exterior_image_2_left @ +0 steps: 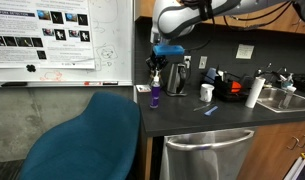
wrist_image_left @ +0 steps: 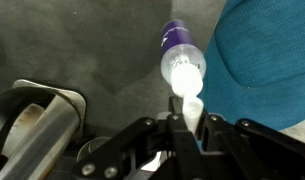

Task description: Move the purple bottle to the left

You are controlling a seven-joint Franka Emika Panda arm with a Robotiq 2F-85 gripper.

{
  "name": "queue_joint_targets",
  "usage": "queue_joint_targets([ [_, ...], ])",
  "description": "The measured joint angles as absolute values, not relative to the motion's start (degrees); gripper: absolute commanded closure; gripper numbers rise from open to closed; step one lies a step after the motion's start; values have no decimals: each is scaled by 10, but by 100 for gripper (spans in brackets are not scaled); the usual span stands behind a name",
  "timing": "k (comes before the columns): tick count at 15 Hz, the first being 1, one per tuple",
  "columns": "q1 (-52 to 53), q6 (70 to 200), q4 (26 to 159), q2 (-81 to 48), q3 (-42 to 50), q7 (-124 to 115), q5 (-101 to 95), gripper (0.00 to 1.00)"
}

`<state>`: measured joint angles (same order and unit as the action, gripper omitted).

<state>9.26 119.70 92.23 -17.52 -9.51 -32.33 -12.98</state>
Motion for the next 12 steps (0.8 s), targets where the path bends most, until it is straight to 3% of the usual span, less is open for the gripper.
queue_joint_targets([
  [12,119,1188,736,-312,-15,-325,-128,96],
])
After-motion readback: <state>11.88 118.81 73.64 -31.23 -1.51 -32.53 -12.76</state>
